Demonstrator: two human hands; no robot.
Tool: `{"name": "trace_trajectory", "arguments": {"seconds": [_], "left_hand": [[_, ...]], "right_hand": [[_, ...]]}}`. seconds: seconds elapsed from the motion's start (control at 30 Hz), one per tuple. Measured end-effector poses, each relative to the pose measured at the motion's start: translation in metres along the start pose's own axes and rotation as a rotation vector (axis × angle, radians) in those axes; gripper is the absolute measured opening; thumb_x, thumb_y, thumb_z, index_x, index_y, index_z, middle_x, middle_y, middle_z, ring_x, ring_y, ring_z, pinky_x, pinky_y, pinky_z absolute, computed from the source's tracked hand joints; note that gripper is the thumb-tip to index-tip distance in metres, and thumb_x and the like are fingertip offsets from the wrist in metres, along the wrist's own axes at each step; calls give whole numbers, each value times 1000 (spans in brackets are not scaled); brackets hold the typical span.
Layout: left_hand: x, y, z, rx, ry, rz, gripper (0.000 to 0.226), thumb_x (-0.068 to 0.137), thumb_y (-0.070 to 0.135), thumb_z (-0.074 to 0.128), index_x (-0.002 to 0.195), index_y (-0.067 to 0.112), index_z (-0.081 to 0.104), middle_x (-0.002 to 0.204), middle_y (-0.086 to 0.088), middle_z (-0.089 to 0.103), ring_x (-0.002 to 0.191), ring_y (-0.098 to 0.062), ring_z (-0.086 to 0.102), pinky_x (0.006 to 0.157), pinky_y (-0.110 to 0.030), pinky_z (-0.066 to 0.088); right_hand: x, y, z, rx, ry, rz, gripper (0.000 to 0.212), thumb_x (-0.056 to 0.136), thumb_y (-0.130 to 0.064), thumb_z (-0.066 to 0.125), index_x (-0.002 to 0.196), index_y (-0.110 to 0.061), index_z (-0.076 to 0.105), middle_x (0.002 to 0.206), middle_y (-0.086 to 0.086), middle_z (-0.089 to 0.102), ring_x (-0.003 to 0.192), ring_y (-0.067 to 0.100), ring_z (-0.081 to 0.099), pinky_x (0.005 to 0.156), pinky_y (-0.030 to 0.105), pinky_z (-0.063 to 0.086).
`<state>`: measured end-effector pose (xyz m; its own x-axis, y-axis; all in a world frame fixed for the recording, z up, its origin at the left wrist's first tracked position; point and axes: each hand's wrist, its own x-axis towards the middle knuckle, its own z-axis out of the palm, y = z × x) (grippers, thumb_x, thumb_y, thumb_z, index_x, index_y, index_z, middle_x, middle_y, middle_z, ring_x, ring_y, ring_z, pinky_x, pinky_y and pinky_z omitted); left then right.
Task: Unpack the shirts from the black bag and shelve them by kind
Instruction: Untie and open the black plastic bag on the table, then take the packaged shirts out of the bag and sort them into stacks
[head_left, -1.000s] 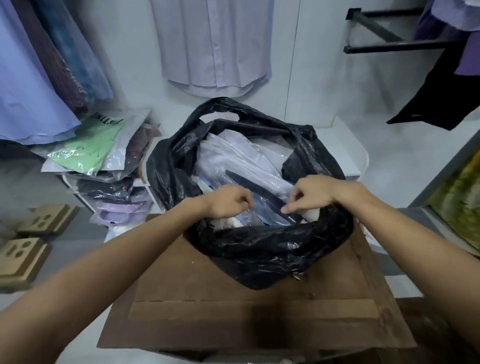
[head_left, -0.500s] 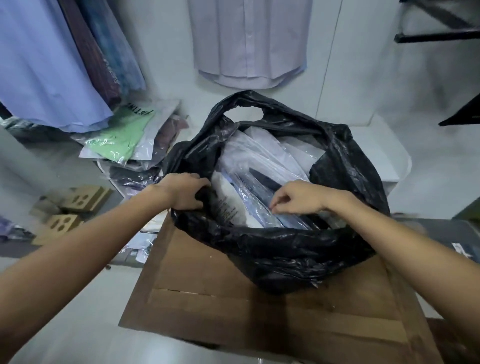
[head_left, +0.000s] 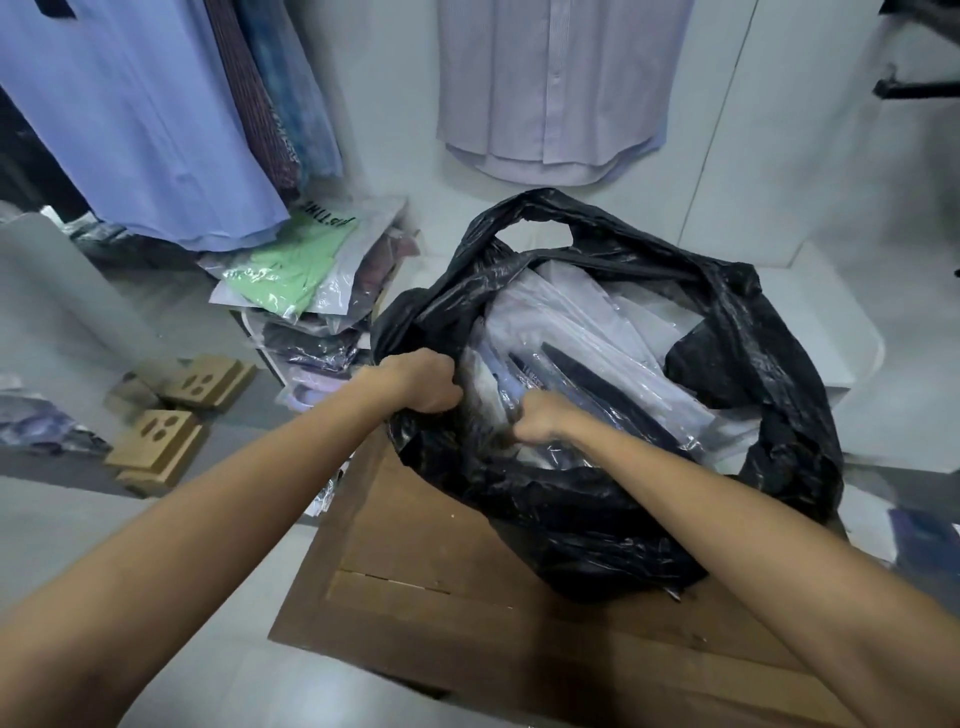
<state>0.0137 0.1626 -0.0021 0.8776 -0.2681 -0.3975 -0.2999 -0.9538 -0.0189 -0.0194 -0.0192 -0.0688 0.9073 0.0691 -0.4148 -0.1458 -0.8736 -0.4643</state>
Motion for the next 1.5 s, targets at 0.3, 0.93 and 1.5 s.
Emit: {"name": "trace_trajectory", "arguments": {"seconds": [0.3,0.93,1.5], "left_hand": [[11,10,-14,-195,79,12,18,101,20,47,87,9,50,86,-6,52,79,-22,49,71,-30,41],[61,114,-4,-1519,-89,-211,32,90,6,73,118,5,60,81,-9,66,65,-20,61,60,-38,54],[18,92,-112,-1762,240,508,32,98,13,63,130,7,64,119,-11,75,110,-26,72,91,-38,60]], "right_hand": [[-45,71,-95,406,62,-93,9,92,-11,73,94,-17,66,84,-7,67,71,11,63,62,25,49],[-85,181,-116,768,287,126,47,87,9,72,126,-14,59,96,8,70,68,17,67,55,25,54],[-98,122,-186,1148,507,-283,67,71,-22,85,132,-12,59,119,12,75,107,23,74,90,32,60]]}}
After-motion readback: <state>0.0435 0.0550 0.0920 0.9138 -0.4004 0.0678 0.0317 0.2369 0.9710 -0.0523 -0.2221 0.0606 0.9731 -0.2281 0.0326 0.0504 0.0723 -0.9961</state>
